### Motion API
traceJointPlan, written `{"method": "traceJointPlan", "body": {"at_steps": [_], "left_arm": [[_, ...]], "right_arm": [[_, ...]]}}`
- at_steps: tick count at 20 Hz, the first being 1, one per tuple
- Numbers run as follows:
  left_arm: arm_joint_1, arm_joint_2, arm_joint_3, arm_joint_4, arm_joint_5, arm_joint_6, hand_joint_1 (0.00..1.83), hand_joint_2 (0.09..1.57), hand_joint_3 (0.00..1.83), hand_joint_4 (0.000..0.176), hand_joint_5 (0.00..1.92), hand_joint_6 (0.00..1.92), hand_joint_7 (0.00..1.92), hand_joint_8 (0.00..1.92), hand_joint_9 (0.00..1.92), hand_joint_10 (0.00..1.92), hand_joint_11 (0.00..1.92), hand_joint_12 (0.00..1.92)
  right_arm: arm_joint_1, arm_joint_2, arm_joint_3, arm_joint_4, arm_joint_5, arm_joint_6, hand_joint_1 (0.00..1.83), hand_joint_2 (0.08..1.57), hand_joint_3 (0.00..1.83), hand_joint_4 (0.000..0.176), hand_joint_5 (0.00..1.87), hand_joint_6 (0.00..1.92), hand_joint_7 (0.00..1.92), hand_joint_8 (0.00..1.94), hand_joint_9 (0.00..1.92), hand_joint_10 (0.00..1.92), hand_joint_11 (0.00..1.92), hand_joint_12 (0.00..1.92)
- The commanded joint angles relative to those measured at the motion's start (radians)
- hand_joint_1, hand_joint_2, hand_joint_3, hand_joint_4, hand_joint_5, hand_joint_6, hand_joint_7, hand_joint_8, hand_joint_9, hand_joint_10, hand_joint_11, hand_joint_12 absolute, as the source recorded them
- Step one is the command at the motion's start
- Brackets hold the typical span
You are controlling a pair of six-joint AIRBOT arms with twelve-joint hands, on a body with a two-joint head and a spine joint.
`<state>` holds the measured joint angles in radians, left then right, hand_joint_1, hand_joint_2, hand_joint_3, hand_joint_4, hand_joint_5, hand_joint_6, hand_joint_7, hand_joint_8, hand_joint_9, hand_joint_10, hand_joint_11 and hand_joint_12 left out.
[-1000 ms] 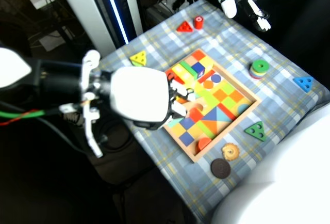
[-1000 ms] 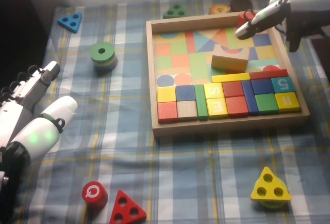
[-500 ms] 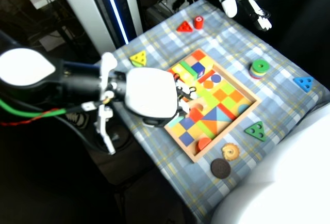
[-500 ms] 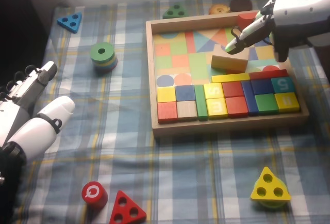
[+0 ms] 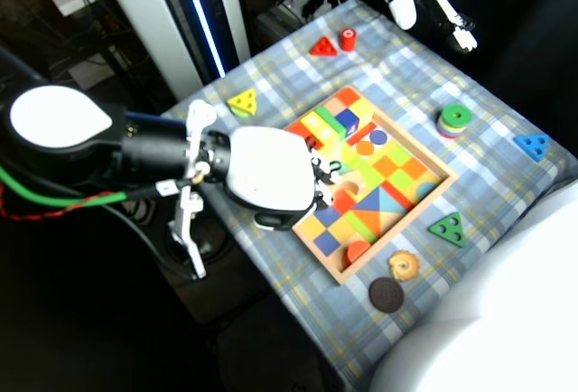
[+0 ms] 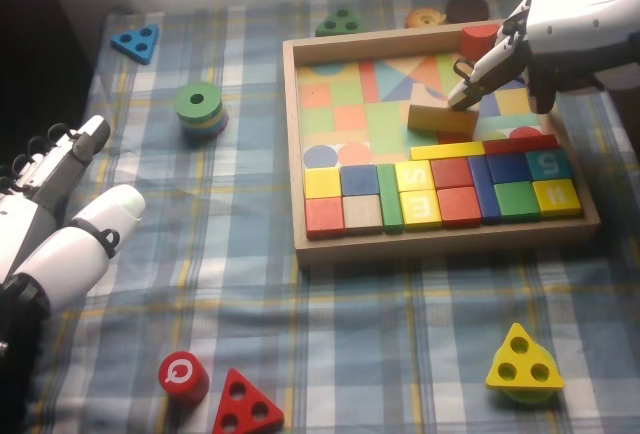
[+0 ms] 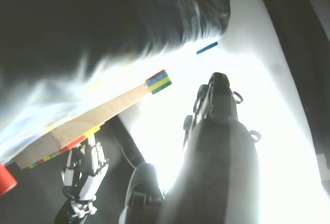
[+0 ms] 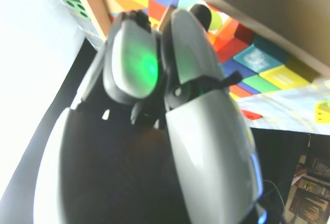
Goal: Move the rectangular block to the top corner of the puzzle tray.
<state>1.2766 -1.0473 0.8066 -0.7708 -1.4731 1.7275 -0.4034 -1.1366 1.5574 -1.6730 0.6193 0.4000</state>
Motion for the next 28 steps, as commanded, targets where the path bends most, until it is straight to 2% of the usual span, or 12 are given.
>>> {"method": "traceJointPlan", "body": {"at_steps": [1, 5, 10, 12, 14, 16, 17, 19, 21, 24, 26, 28], "left_arm": [[-0.004, 0.007, -0.001, 0.041, -0.108, -0.004, 0.0, 1.39, 0.0, 0.096, 0.14, 0.0, 0.1, 0.0, 0.08, 0.01, 0.0, 0.0], [-0.004, 0.007, -0.002, 0.042, -0.109, -0.004, 0.0, 1.39, 0.0, 0.094, 0.15, 0.0, 0.11, 0.01, 0.1, 0.01, 0.02, 0.01], [-0.003, 0.007, -0.003, 0.042, -0.107, -0.004, 0.0, 1.38, 0.0, 0.086, 0.14, 0.0, 0.1, 0.0, 0.08, 0.0, 0.0, 0.0], [-0.003, 0.007, -0.003, 0.042, -0.106, -0.004, 0.0, 1.4, 0.0, 0.086, 0.15, 0.0, 0.1, 0.0, 0.07, 0.0, 0.0, 0.0], [-0.003, 0.007, -0.003, 0.041, -0.105, -0.004, 0.0, 1.39, 0.0, 0.109, 0.14, 0.0, 0.1, 0.0, 0.09, 0.01, 0.01, 0.0], [-0.003, 0.007, -0.004, 0.041, -0.105, -0.004, 0.0, 1.39, 0.0, 0.103, 0.14, 0.0, 0.1, 0.0, 0.08, 0.0, 0.0, 0.0], [-0.003, 0.007, -0.004, 0.041, -0.105, -0.004, 0.0, 1.4, 0.0, 0.099, 0.14, 0.0, 0.1, 0.0, 0.08, 0.0, 0.0, 0.0], [-0.002, 0.007, -0.004, 0.04, -0.105, -0.004, 0.0, 1.39, 0.0, 0.107, 0.14, 0.0, 0.1, 0.0, 0.08, 0.0, 0.0, 0.0], [-0.002, 0.007, -0.004, 0.04, -0.104, -0.004, 0.0, 1.39, 0.0, 0.112, 0.13, 0.0, 0.1, 0.0, 0.08, 0.0, 0.0, 0.0], [-0.002, 0.007, -0.004, 0.039, -0.102, -0.004, 0.0, 1.41, 0.01, 0.104, 0.14, 0.0, 0.1, 0.0, 0.08, 0.01, 0.0, 0.0], [-0.002, 0.007, -0.004, 0.039, -0.102, -0.004, 0.0, 1.4, 0.0, 0.112, 0.14, 0.0, 0.09, 0.0, 0.08, 0.0, 0.0, 0.0], [-0.002, 0.008, -0.004, 0.039, -0.098, -0.004, 0.0, 1.4, 0.0, 0.098, 0.15, 0.0, 0.1, 0.0, 0.09, 0.01, 0.0, 0.0]], "right_arm": [[0.01, 0.0, 0.007, 0.036, -0.012, -0.002, 1.66, 1.18, 0.0, 0.0, 0.5, 0.0, 1.35, 1.94, 1.53, 1.92, 1.56, 1.92], [0.011, 0.0, 0.04, 0.026, -0.017, 0.058, 1.7, 1.2, 0.0, 0.0, 0.41, 0.0, 1.42, 1.94, 1.58, 1.92, 1.59, 1.92], [0.012, 0.001, 0.062, 0.009, -0.035, 0.07, 1.61, 1.15, 0.0, 0.0, 0.46, 0.01, 1.28, 1.94, 1.45, 1.92, 1.53, 1.92], [0.015, 0.001, 0.062, 0.003, -0.039, 0.07, 1.64, 1.16, 0.0, 0.013, 0.49, 0.01, 1.23, 1.94, 1.4, 1.92, 1.49, 1.92], [0.021, 0.001, 0.055, 0.003, -0.039, 0.07, 1.62, 1.16, 0.0, 0.03, 0.5, 0.01, 1.22, 1.94, 1.41, 1.92, 1.49, 1.92], [0.044, 0.001, 0.033, -0.004, -0.039, 0.07, 1.63, 1.16, 0.0, 0.024, 0.5, 0.01, 1.22, 1.94, 1.41, 1.92, 1.49, 1.92], [0.055, 0.002, 0.023, -0.016, -0.039, 0.07, 1.58, 1.17, 0.0, 0.058, 0.51, 0.0, 1.23, 1.94, 1.42, 1.92, 1.49, 1.92], [0.06, 0.005, 0.011, -0.024, -0.039, 0.07, 1.65, 1.16, 0.0, 0.019, 0.52, 0.0, 1.26, 1.94, 1.46, 1.92, 1.53, 1.92], [0.06, 0.006, 0.005, -0.024, -0.038, 0.07, 1.66, 1.17, 0.0, 0.002, 0.49, 0.0, 1.26, 1.94, 1.46, 1.92, 1.53, 1.92], [0.06, 0.006, -0.006, -0.038, -0.038, 0.07, 1.68, 1.15, 0.0, 0.0, 0.47, 0.0, 1.25, 1.94, 1.44, 1.92, 1.51, 1.92], [0.06, 0.006, -0.01, -0.05, -0.038, 0.07, 1.73, 1.15, 0.0, 0.0, 0.48, 0.01, 1.29, 1.94, 1.51, 1.92, 1.57, 1.92], [0.059, 0.006, -0.012, -0.086, -0.038, 0.088, 1.63, 1.18, 0.01, 0.0, 0.46, 0.0, 1.31, 1.94, 1.5, 1.92, 1.55, 1.92]]}}
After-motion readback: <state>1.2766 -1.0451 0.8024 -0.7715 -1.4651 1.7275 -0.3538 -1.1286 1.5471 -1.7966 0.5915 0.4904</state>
